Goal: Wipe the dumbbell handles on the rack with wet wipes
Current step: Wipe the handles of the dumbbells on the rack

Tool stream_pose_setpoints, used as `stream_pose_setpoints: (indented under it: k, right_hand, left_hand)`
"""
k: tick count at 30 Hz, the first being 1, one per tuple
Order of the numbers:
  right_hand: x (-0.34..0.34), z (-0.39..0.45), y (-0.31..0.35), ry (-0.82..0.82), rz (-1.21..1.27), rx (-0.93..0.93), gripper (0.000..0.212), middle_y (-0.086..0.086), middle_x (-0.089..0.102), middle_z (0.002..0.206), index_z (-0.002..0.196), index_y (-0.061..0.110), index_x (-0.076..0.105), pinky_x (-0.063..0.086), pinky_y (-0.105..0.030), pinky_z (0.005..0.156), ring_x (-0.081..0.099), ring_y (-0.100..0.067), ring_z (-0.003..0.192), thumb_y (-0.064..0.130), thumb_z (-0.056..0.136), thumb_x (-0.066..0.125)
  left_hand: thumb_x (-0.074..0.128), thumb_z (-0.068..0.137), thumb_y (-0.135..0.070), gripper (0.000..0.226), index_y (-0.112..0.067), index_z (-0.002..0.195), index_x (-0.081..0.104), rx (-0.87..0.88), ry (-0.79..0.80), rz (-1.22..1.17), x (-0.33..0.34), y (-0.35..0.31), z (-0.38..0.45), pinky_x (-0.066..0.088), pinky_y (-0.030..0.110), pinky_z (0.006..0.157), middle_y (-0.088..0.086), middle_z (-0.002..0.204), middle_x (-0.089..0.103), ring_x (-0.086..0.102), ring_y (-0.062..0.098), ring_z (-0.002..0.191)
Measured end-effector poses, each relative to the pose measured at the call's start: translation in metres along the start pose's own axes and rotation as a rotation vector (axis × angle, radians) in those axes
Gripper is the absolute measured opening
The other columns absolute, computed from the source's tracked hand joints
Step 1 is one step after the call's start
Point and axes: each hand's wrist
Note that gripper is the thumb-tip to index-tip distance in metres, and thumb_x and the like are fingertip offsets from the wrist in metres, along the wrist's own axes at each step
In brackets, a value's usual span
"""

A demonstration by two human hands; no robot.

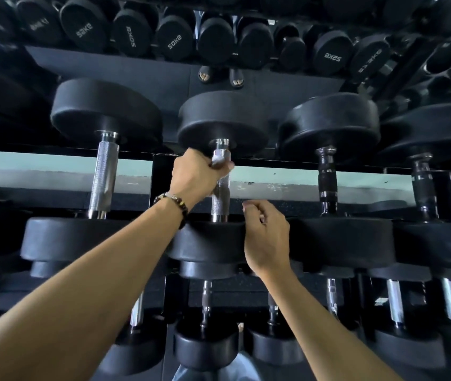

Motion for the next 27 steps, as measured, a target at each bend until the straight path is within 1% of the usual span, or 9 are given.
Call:
stream_pose_setpoints:
  k: [3, 6, 9, 13, 16, 18, 21, 24, 27]
  right_hand:
    - [0.001, 0.0, -0.002, -0.006, 0.0, -0.009, 0.036, 0.004, 0.064, 0.081, 0.083, 0.023, 0.065, 0.052, -0.045, 0.075, 0.059, -0.016, 0.078, 0.046, 0.084, 0.038]
    - [0.0, 0.0, -0.003, 0.012, 0.019, 0.009, 0.032, 0.004, 0.065, 0.084, 0.083, 0.024, 0.065, 0.05, -0.041, 0.076, 0.06, -0.015, 0.081, 0.043, 0.088, 0.04]
    - [0.0, 0.0, -0.003, 0.014, 0.009, 0.009, 0.029, 0.004, 0.067, 0.091, 0.084, 0.025, 0.065, 0.049, -0.038, 0.082, 0.061, -0.013, 0.088, 0.039, 0.092, 0.041]
    - [0.0, 0.0, -0.002, 0.006, 0.007, 0.017, 0.036, 0.003, 0.068, 0.088, 0.088, 0.023, 0.067, 0.054, -0.047, 0.082, 0.063, -0.016, 0.086, 0.044, 0.086, 0.039]
    - [0.0, 0.001, 0.0, -0.008, 0.014, 0.012, 0.036, 0.002, 0.068, 0.085, 0.088, 0.019, 0.068, 0.053, -0.046, 0.078, 0.063, -0.018, 0.083, 0.041, 0.085, 0.04]
    - [0.0, 0.001, 0.0, -0.01, 0.007, 0.008, 0.037, 0.002, 0.069, 0.087, 0.091, 0.019, 0.069, 0.051, -0.042, 0.079, 0.063, -0.016, 0.085, 0.04, 0.086, 0.04]
    - [0.0, 0.001, -0.002, 0.002, 0.003, 0.014, 0.038, 0.003, 0.069, 0.091, 0.095, 0.02, 0.07, 0.052, -0.038, 0.079, 0.063, -0.014, 0.087, 0.042, 0.086, 0.04]
    - [0.001, 0.0, -0.004, 0.016, 0.007, 0.016, 0.038, 0.003, 0.068, 0.09, 0.095, 0.021, 0.07, 0.049, -0.033, 0.076, 0.062, -0.013, 0.086, 0.043, 0.087, 0.04]
    - [0.0, -0.001, -0.002, 0.019, 0.012, -0.004, 0.035, 0.005, 0.067, 0.085, 0.093, 0.022, 0.069, 0.045, -0.03, 0.071, 0.06, -0.011, 0.08, 0.041, 0.087, 0.04]
  left_hand:
    - [0.074, 0.081, -0.052, 0.052, -0.004, 0.064, 0.066, 0.03, 0.054, 0.152, -0.001, 0.007, -0.012, 0.042, 0.02, 0.043, 0.003, 0.058, 0.063, 0.06, 0.015, 0.054]
    - [0.076, 0.08, -0.049, 0.047, -0.011, 0.059, 0.06, 0.04, -0.1, 0.03, 0.004, -0.011, 0.001, 0.042, 0.026, 0.055, 0.001, 0.061, 0.061, 0.061, 0.02, 0.065]
    - [0.073, 0.084, -0.049, 0.041, -0.009, 0.076, 0.067, 0.001, -0.153, -0.054, 0.008, -0.023, 0.011, 0.048, 0.027, 0.069, 0.004, 0.082, 0.068, 0.064, 0.022, 0.082]
    - [0.059, 0.091, -0.041, 0.034, -0.011, 0.082, 0.07, 0.012, 0.077, 0.033, 0.0, -0.007, -0.003, 0.049, 0.027, 0.059, 0.0, 0.078, 0.067, 0.062, 0.016, 0.069]
    - [0.056, 0.083, -0.039, 0.035, -0.009, 0.079, 0.072, 0.021, 0.2, -0.091, -0.006, 0.008, 0.002, 0.06, 0.043, 0.076, -0.001, 0.072, 0.068, 0.065, 0.02, 0.071]
    - [0.066, 0.086, -0.031, 0.022, -0.013, 0.077, 0.074, 0.054, 0.18, -0.18, -0.006, 0.011, 0.009, 0.06, 0.039, 0.078, -0.007, 0.068, 0.071, 0.068, 0.017, 0.071]
    - [0.07, 0.091, -0.024, 0.016, -0.019, 0.077, 0.075, 0.03, 0.056, -0.322, 0.001, 0.004, 0.018, 0.051, 0.026, 0.064, -0.015, 0.053, 0.061, 0.052, 0.005, 0.053]
    - [0.064, 0.096, -0.025, 0.016, -0.015, 0.086, 0.071, -0.051, 0.075, -0.513, 0.002, -0.005, 0.026, 0.051, 0.028, 0.062, -0.007, 0.062, 0.068, 0.061, 0.006, 0.052]
    - [0.059, 0.099, -0.025, 0.025, -0.002, 0.1, 0.07, -0.131, 0.335, -0.585, -0.009, 0.002, 0.011, 0.057, 0.03, 0.063, 0.009, 0.084, 0.076, 0.072, 0.022, 0.073]
Point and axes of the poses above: each hand's wrist, its own z-axis towards the middle knuckle, its own x-axis out of the palm, y = z × x
